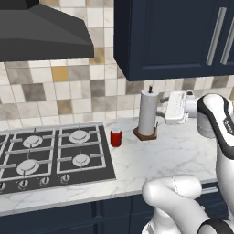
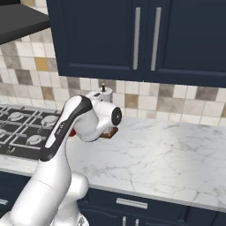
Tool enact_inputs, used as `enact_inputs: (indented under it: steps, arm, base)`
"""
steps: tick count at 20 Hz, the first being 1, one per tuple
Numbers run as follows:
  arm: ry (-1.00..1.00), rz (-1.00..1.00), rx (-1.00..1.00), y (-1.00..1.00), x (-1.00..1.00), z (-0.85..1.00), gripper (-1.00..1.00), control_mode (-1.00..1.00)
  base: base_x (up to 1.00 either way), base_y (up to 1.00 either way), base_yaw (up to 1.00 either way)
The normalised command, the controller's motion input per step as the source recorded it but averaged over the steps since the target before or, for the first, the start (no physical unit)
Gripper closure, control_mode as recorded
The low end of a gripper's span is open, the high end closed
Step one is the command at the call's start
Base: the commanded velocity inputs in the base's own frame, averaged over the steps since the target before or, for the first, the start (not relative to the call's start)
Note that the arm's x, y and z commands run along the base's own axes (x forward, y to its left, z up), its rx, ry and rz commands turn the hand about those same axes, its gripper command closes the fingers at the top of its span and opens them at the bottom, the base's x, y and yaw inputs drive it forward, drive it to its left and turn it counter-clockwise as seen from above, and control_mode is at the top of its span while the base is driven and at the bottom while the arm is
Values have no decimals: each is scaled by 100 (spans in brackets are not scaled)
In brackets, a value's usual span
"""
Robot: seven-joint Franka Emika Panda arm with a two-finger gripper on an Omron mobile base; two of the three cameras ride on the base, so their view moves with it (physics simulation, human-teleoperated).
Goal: Four empty soda cans are scattered around the kitchen. Gather all the cans and cluster them next to the stove for recycling.
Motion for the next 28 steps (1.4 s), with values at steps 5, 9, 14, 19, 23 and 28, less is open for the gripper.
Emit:
enact_inputs:
  steps: [5, 9, 14, 19, 23, 28]
  arm:
    - [-14, 1, 0, -10, -47, 2, -100, -100]
    - [-9, 2, 0, -5, -52, 6, -100, -100]
    - [-8, 6, 0, 0, -49, 5, -100, -100]
    - [-1, 2, 0, 6, -9, 0, -100, -100]
    - [0, 0, 0, 0, 0, 0, -100, 100]
    - [0, 0, 0, 0, 0, 0, -100, 100]
  base:
    - [0, 0, 0]
    - [0, 0, 0]
    - [0, 0, 0]
    - [0, 0, 0]
    - [0, 0, 0]
    - [-25, -12, -1]
